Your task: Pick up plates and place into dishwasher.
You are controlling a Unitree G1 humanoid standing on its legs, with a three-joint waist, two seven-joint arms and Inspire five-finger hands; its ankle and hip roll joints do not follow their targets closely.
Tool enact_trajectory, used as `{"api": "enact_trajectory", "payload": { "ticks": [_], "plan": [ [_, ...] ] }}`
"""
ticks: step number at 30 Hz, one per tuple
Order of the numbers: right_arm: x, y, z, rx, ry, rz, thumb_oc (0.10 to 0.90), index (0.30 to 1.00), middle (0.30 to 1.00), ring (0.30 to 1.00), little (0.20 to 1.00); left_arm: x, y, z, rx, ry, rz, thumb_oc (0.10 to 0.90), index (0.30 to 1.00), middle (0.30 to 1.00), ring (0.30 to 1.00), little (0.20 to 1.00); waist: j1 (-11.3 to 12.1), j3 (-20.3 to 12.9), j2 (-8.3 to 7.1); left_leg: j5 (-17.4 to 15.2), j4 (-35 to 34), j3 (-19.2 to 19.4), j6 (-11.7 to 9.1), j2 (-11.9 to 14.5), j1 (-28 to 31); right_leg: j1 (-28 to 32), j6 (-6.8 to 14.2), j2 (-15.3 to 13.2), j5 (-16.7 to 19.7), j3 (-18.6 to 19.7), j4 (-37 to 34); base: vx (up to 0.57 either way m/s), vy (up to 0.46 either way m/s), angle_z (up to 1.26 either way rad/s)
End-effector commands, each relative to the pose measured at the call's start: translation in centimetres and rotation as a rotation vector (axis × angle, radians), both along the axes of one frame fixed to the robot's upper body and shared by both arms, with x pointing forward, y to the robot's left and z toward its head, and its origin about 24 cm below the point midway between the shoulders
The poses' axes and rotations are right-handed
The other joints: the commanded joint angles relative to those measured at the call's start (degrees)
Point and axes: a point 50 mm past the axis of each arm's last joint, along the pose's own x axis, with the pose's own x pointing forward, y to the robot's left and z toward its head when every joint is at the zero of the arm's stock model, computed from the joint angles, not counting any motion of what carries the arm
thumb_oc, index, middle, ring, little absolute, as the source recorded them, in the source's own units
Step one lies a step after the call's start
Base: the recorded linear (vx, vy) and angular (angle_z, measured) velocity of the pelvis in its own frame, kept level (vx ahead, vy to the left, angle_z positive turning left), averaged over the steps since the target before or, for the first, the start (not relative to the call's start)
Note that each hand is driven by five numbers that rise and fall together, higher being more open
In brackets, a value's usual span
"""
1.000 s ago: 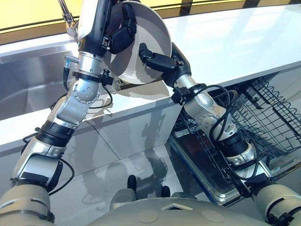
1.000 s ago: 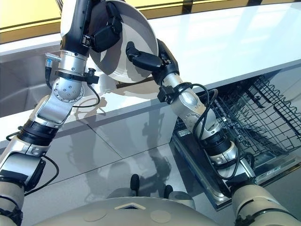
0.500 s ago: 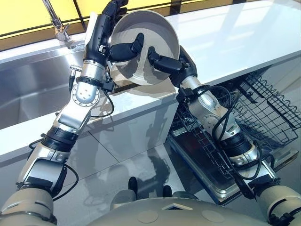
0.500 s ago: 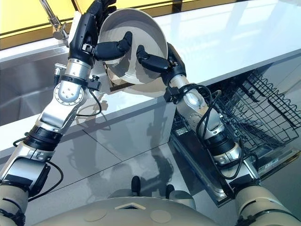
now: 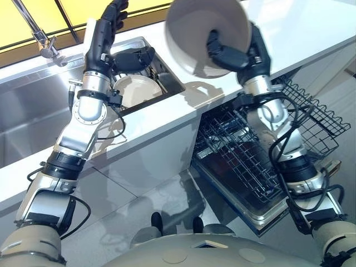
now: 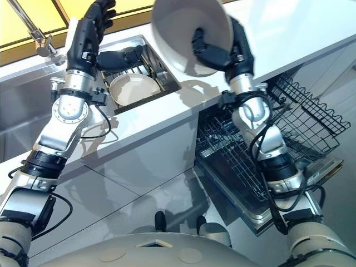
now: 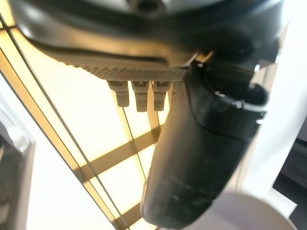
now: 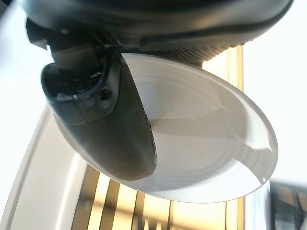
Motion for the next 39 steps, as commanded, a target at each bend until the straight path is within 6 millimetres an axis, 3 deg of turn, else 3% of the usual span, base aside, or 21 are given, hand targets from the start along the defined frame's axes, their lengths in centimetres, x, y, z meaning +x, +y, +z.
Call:
{"api": "enact_trajectory", "payload": {
  "ticks": [1, 10, 14, 22, 32, 39],
  "plan": [
    [-2.1, -3.4, 5.3, -0.024, -0.326, -0.175, 0.100, 0.300, 0.300, 0.300, 0.200, -0.5, 3.9, 3.1, 0.049, -0.134, 0.152, 0.800, 0.900, 0.900, 0.900, 0.900, 0.00, -5.79, 0.69, -8.35, 1.73, -0.99, 0.05, -2.71, 3.24, -2.51, 3.93, 1.26, -3.66, -2.86, 5.95, 0.01, 0.012, -0.15],
    [-2.6, -9.8, 2.6, -0.063, -0.193, -0.479, 0.100, 0.300, 0.300, 0.300, 0.200, -1.3, 5.8, 3.0, 0.054, -0.143, 0.219, 0.800, 0.900, 0.900, 0.900, 0.900, -0.39, -5.55, 0.93, -8.44, 1.58, -1.09, 0.24, -2.81, 3.52, -2.71, 3.88, 1.35, -4.52, -3.09, 7.32, 0.01, 0.006, -0.05],
    [-2.9, -12.8, -0.7, -0.133, -0.041, -0.634, 0.100, 0.300, 0.300, 0.300, 0.200, -1.8, 6.5, 2.6, 0.042, -0.148, 0.248, 0.800, 0.900, 0.900, 0.900, 0.900, -0.13, -5.20, 1.07, -8.31, 1.38, -1.56, 0.35, -2.65, 3.58, -2.93, 3.72, 1.37, -5.26, -3.51, 8.53, 0.01, -0.008, -0.03],
    [-3.6, -16.1, -6.5, -0.219, 0.258, -0.690, 0.100, 0.300, 0.300, 0.300, 0.200, -2.6, 7.0, 2.6, 0.037, -0.142, 0.250, 0.800, 0.900, 0.900, 0.900, 0.900, 1.32, -4.26, 1.12, -7.86, 1.18, -2.88, 0.11, -2.36, 3.49, -2.77, 3.36, 1.36, -5.96, -4.74, 9.41, 0.04, -0.041, 0.00],
    [-2.8, -18.1, -7.3, -0.385, 0.435, -0.814, 0.100, 0.300, 0.300, 0.300, 0.200, -2.4, 8.4, 3.5, 0.052, -0.069, 0.253, 0.800, 0.900, 0.900, 0.900, 0.900, 4.17, -2.08, 1.91, -7.42, 2.67, -5.57, -0.76, -1.98, 1.88, -2.57, 2.41, 1.44, -7.05, -6.65, 10.13, 0.11, -0.081, 0.14],
    [-2.3, -19.9, -5.8, -0.577, 0.523, -0.931, 0.100, 0.300, 0.300, 0.300, 0.200, -2.3, 8.9, 4.7, 0.078, -0.071, 0.248, 0.800, 0.900, 0.900, 0.900, 0.900, 5.82, 0.33, 3.29, -6.12, 3.32, -8.22, -1.69, -2.32, -0.94, -4.33, 1.64, 1.32, -7.86, -7.70, 11.60, 0.05, -0.024, 0.25]
  ]
}}
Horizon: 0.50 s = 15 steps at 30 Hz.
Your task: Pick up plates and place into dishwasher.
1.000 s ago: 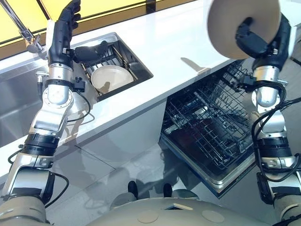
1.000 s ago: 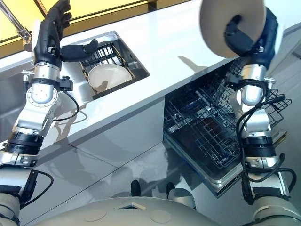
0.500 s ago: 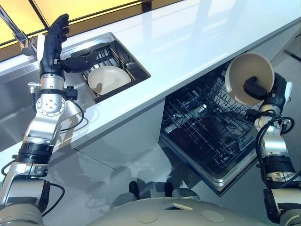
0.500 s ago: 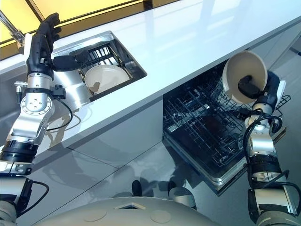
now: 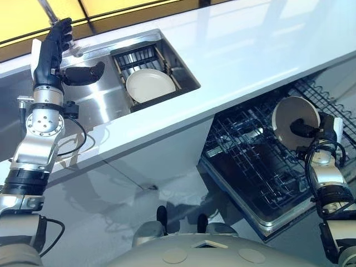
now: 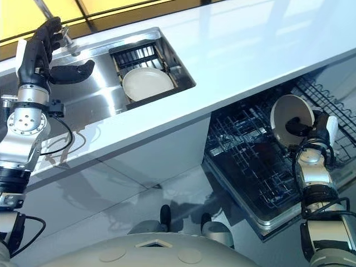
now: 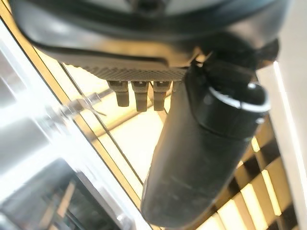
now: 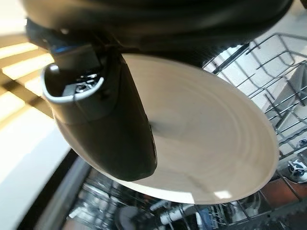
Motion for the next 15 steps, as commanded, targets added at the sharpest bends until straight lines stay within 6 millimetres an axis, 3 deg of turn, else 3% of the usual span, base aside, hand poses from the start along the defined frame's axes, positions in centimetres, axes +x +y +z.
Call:
{"api": "enact_trajectory", "payload": {
  "ticks": [1, 8, 14, 15],
  "plan": [
    [2.6, -2.1, 9.9, -0.320, -0.170, 0.013, 0.100, 0.300, 0.300, 0.300, 0.200, -0.2, 0.5, 6.0, 0.031, -0.218, -0.009, 0.800, 0.900, 0.900, 0.900, 0.900, 1.44, -2.76, 1.83, -5.82, 3.36, -1.69, -2.23, -0.95, -1.05, -6.40, 1.02, 2.33, -7.17, -1.15, 11.68, -0.02, -0.007, 0.20],
    [2.8, -3.6, 11.6, -0.455, -0.022, -0.044, 0.100, 0.300, 0.300, 0.300, 0.200, -0.5, 0.0, 8.4, 0.060, -0.295, -0.043, 0.800, 0.900, 0.900, 0.900, 0.900, 2.47, 1.37, 2.76, -4.67, 4.36, -3.50, -2.79, -1.38, -5.14, -9.02, 0.09, 2.56, -6.85, -1.48, 11.86, -0.07, -0.022, 0.24],
    [2.4, -4.3, 9.6, -0.392, 0.127, -0.072, 0.100, 0.300, 0.300, 0.300, 0.200, -0.5, -0.4, 9.8, 0.065, -0.339, -0.067, 0.800, 0.900, 0.900, 0.900, 0.900, 2.78, 4.43, 2.84, -4.07, 5.03, -4.24, -3.02, -1.42, -7.17, -10.23, -0.46, 2.89, -6.58, -1.52, 12.01, -0.05, -0.047, 0.14],
    [2.3, -4.3, 9.2, -0.377, 0.153, -0.077, 0.243, 0.422, 0.422, 0.422, 0.343, -0.5, -0.5, 10.1, 0.069, -0.345, -0.071, 0.800, 0.900, 0.900, 0.900, 0.900, 2.79, 4.92, 2.79, -3.96, 5.02, -4.31, -3.03, -1.43, -7.40, -10.32, -0.55, 3.00, -6.47, -1.46, 11.85, -0.05, -0.051, 0.18]
  ]
}}
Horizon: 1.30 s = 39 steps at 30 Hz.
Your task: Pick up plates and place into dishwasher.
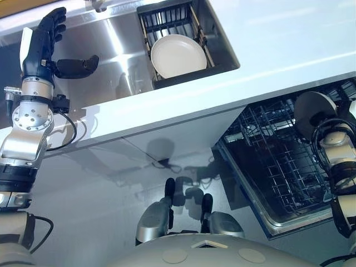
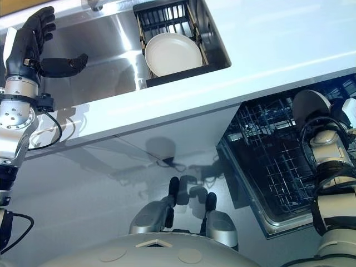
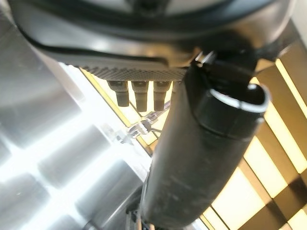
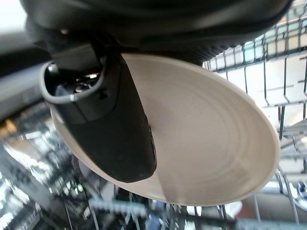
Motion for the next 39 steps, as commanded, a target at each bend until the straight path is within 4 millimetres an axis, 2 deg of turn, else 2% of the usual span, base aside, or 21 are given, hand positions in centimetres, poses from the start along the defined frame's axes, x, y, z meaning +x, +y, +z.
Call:
{"api": "enact_trajectory", "payload": {
  "ticks": [1, 2, 9, 17, 21, 28, 32, 39],
  "plan": [
    [0.2, -1.8, 5.0, -0.167, -0.024, -0.013, 0.328, 0.495, 0.495, 0.495, 0.428, -1.0, -0.5, 7.4, 0.063, -0.288, -0.039, 0.800, 0.900, 0.900, 0.900, 0.900, -0.41, -3.60, 0.75, -6.35, 4.37, 0.14, -2.87, -0.66, -1.14, -6.69, -0.61, 2.84, -6.35, 0.14, 11.26, -0.05, -0.055, 0.15],
    [0.0, -1.9, 4.6, -0.154, -0.003, -0.024, 0.800, 0.900, 0.900, 0.900, 0.900, -1.0, -0.5, 7.6, 0.066, -0.292, -0.044, 0.800, 0.900, 0.900, 0.900, 0.900, -0.31, -3.27, 0.68, -6.32, 4.41, 0.12, -2.85, -0.67, -1.32, -6.75, -0.66, 2.90, -6.26, 0.15, 11.14, -0.04, -0.050, 0.07],
    [-0.1, -2.1, 3.7, -0.164, 0.042, -0.031, 0.800, 0.900, 0.900, 0.900, 0.900, -0.7, -1.2, 8.9, 0.098, -0.298, -0.070, 0.800, 0.900, 0.900, 0.900, 0.900, -0.34, -1.86, -0.05, -6.18, 4.08, 0.76, -2.73, -0.72, -1.44, -6.70, -0.71, 3.33, -5.39, 0.23, 10.09, -0.04, -0.028, 0.03],
    [0.2, -1.4, 4.0, -0.163, -0.002, 0.019, 0.800, 0.900, 0.900, 0.900, 0.900, -0.1, -1.8, 10.0, 0.216, -0.185, -0.104, 0.800, 0.900, 0.900, 0.900, 0.900, -1.51, -3.23, -0.72, -7.34, 4.63, 2.31, -2.21, -1.05, 0.49, -5.51, -0.13, 2.91, -4.60, 0.65, 9.35, 0.00, 0.031, -0.02],
    [1.0, -0.1, 4.3, -0.140, -0.095, 0.079, 0.800, 0.900, 0.900, 0.900, 0.900, 1.2, -1.4, 10.4, 0.213, -0.036, -0.117, 0.800, 0.900, 0.900, 0.900, 0.900, -3.08, -4.96, -0.19, -8.45, 5.16, 3.69, -1.97, -1.34, 2.12, -4.52, 0.51, 2.40, -4.44, 1.26, 9.15, 0.05, 0.107, -0.16],
    [2.9, 4.3, 4.3, -0.125, -0.164, 0.293, 0.800, 0.900, 0.900, 0.900, 0.900, 4.0, -0.7, 11.7, 0.180, 0.157, -0.092, 0.800, 0.900, 0.900, 0.900, 0.900, -7.17, -7.64, 1.36, -10.63, 5.44, 7.03, -1.07, -2.09, 5.05, -4.08, 2.22, 1.24, -4.36, 3.54, 9.77, 0.07, 0.156, -0.35],
    [3.6, 6.2, 4.2, -0.082, -0.167, 0.400, 0.800, 0.900, 0.900, 0.900, 0.900, 5.2, -0.1, 11.4, 0.231, 0.255, -0.021, 0.800, 0.900, 0.900, 0.900, 0.900, -9.36, -8.65, 1.81, -11.84, 5.94, 9.15, -0.46, -2.80, 5.94, -4.33, 3.20, 0.76, -4.09, 5.38, 10.02, 0.05, 0.149, -0.45],
    [3.6, 8.1, 3.5, 0.011, -0.160, 0.528, 0.800, 0.900, 0.900, 0.900, 0.900, 5.9, 0.7, 10.6, 0.222, 0.365, 0.060, 0.800, 0.900, 0.900, 0.900, 0.900, -12.21, -9.87, 2.01, -12.89, 5.84, 12.46, 0.29, -3.51, 7.20, -4.88, 4.85, 0.28, -3.74, 7.37, 10.77, 0.05, 0.117, -0.48]
  ]
}}
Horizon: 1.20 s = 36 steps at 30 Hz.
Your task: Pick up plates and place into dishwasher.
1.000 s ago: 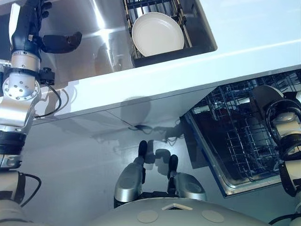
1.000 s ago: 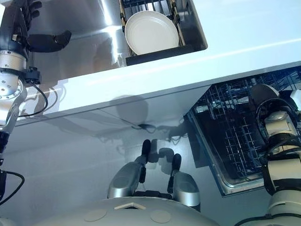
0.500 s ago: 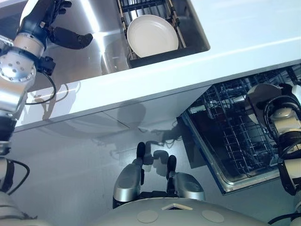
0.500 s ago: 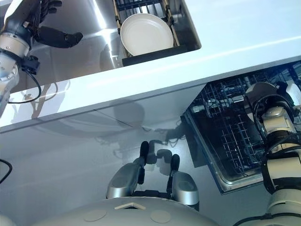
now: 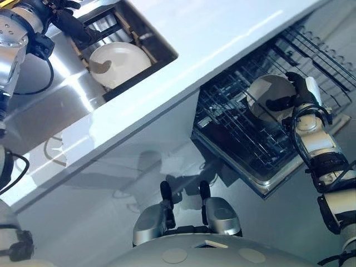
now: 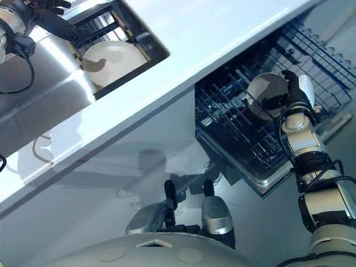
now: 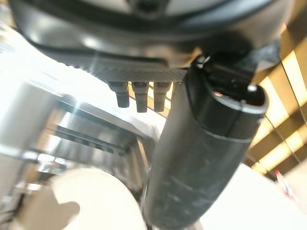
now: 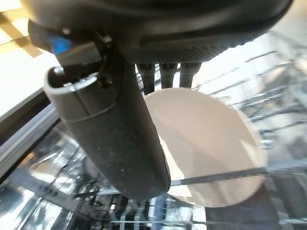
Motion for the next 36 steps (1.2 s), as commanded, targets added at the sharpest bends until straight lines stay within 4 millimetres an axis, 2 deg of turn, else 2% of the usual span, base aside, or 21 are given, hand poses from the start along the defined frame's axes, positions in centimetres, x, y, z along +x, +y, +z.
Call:
{"api": "enact_trajectory", "payload": {
  "ticks": [1, 5, 7, 8, 10, 13, 16, 19, 21, 27, 30, 33, 34, 36],
  "plan": [
    [-1.1, -0.6, 1.5, -0.084, -0.044, 0.105, 0.800, 0.900, 0.900, 0.900, 0.900, 0.4, 0.7, 1.7, 0.020, -0.039, 0.091, 0.800, 0.900, 0.900, 0.900, 0.900, -0.38, -12.30, 2.98, -9.41, 5.75, -0.45, -1.26, -3.49, -0.52, -3.33, 4.12, 1.76, -4.28, -0.63, 5.82, 0.06, 0.114, -0.45],
    [-1.2, 1.2, 2.4, -0.042, -0.133, 0.190, 0.800, 0.900, 0.900, 0.900, 0.900, 0.3, 1.8, 0.4, 0.027, 0.043, 0.166, 0.800, 0.900, 0.900, 0.900, 0.900, -1.59, -12.35, 2.94, -10.30, 6.59, 0.89, -0.64, -3.92, -0.45, -3.79, 4.89, 1.41, -4.06, 0.46, 6.17, 0.05, 0.106, -0.38],
    [-1.5, 2.8, 3.2, 0.009, -0.208, 0.252, 0.800, 0.900, 0.900, 0.900, 0.900, -0.1, 3.2, -0.7, 0.043, 0.103, 0.229, 0.800, 0.900, 0.900, 0.900, 0.900, -2.50, -11.98, 2.94, -10.69, 7.15, 1.58, -0.24, -4.22, -0.61, -4.47, 5.41, 1.25, -3.88, 1.25, 6.74, 0.03, 0.103, -0.27],
    [-1.6, 2.9, 3.3, 0.013, -0.213, 0.256, 0.800, 0.900, 0.900, 0.900, 0.900, -0.1, 3.3, -0.9, 0.045, 0.109, 0.234, 0.800, 0.900, 0.900, 0.900, 0.900, -2.51, -12.00, 2.96, -10.73, 7.20, 1.68, -0.20, -4.24, -0.64, -4.55, 5.46, 1.24, -3.88, 1.34, 6.80, 0.02, 0.089, -0.19],
    [-2.1, 3.9, 3.7, 0.062, -0.267, 0.306, 0.800, 0.900, 0.900, 0.900, 0.900, -0.8, 4.8, -1.9, 0.085, 0.172, 0.301, 0.800, 0.900, 0.900, 0.900, 0.900, -3.16, -11.82, 2.97, -11.03, 7.61, 2.42, 0.02, -4.44, -0.87, -5.11, 5.92, 1.04, -3.73, 1.77, 7.15, 0.03, 0.113, -0.28],
    [-3.4, 5.1, 4.9, 0.148, -0.344, 0.410, 0.800, 0.900, 0.900, 0.900, 0.900, -2.9, 8.7, -3.9, 0.157, 0.328, 0.445, 0.800, 0.900, 0.900, 0.900, 0.900, -4.52, -11.27, 3.09, -11.65, 8.49, 3.80, 0.48, -4.83, -1.27, -6.27, 6.80, 0.65, -3.46, 2.79, 7.79, 0.04, 0.143, -0.35],
    [-4.5, 5.8, 5.5, 0.267, -0.387, 0.474, 0.800, 0.900, 0.900, 0.900, 0.900, -5.1, 11.6, -5.4, 0.151, 0.445, 0.547, 0.800, 0.900, 0.900, 0.900, 0.900, -5.39, -10.66, 3.22, -12.25, 9.65, 4.81, 0.78, -5.01, -1.70, -6.94, 7.20, 0.48, -3.37, 3.59, 8.23, 0.01, 0.120, -0.26],
    [-5.3, 6.1, 5.6, 0.366, -0.417, 0.507, 0.800, 0.900, 0.900, 0.900, 0.900, -6.8, 13.4, -6.3, 0.146, 0.541, 0.609, 0.800, 0.900, 0.900, 0.900, 0.900, -5.88, -10.29, 3.26, -12.59, 10.55, 5.57, 0.94, -4.90, -2.08, -7.31, 7.42, 0.35, -3.35, 3.93, 8.59, -0.01, 0.070, -0.22],
    [-6.1, 6.1, 5.4, 0.363, -0.439, 0.503, 0.800, 0.900, 0.900, 0.900, 0.900, -8.3, 14.8, -7.5, 0.124, 0.625, 0.655, 0.800, 0.900, 0.900, 0.900, 0.900, -6.08, -10.06, 3.06, -12.82, 11.19, 6.07, 1.16, -4.79, -2.37, -7.47, 7.55, 0.23, -3.28, 3.99, 8.73, -0.02, 0.070, -0.15],
    [-7.0, 5.0, 5.5, 0.352, -0.443, 0.475, 0.800, 0.900, 0.900, 0.900, 0.900, -10.6, 16.4, -9.7, 0.107, 0.765, 0.703, 0.800, 0.900, 0.900, 0.900, 0.900, -6.26, -10.19, 2.43, -12.93, 11.59, 6.24, 1.58, -4.68, -2.56, -7.70, 7.42, 0.17, -3.14, 3.39, 8.91, 0.00, 0.023, -0.05],
    [-7.1, 4.9, 5.6, 0.352, -0.440, 0.474, 0.800, 0.900, 0.900, 0.900, 0.900, -10.7, 16.3, -10.5, 0.065, 0.783, 0.675, 0.800, 0.900, 0.900, 0.900, 0.900, -6.09, -10.31, 2.20, -12.82, 11.44, 6.07, 1.65, -4.72, -2.45, -7.54, 7.30, 0.27, -3.18, 3.17, 8.86, 0.01, -0.002, -0.08],
    [-7.2, 5.2, 5.5, 0.350, -0.434, 0.480, 0.800, 0.900, 0.900, 0.900, 0.900, -10.3, 15.4, -12.3, -0.039, 0.814, 0.599, 0.800, 0.900, 0.900, 0.900, 0.900, -5.77, -10.44, 2.11, -12.35, 10.87, 5.53, 1.61, -4.80, -2.33, -7.50, 7.18, 0.50, -3.13, 2.81, 8.83, 0.01, -0.004, -0.12],
    [-7.2, 5.2, 5.4, 0.346, -0.430, 0.481, 0.800, 0.900, 0.900, 0.900, 0.900, -10.1, 15.0, -13.1, -0.088, 0.817, 0.564, 0.731, 0.841, 0.841, 0.841, 0.831, -5.60, -10.51, 2.06, -12.24, 10.57, 5.29, 1.62, -4.83, -2.23, -7.46, 7.20, 0.56, -3.09, 2.68, 8.82, 0.01, -0.006, -0.12],
    [-7.1, 5.4, 5.2, 0.341, -0.425, 0.481, 0.800, 0.900, 0.900, 0.900, 0.900, -9.5, 14.0, -14.4, -0.165, 0.808, 0.494, 0.405, 0.561, 0.561, 0.561, 0.505, -5.35, -10.58, 2.10, -12.04, 10.16, 5.00, 1.63, -4.87, -2.07, -7.38, 7.13, 0.69, -3.13, 2.47, 8.68, 0.01, -0.009, -0.10]
  ]
}}
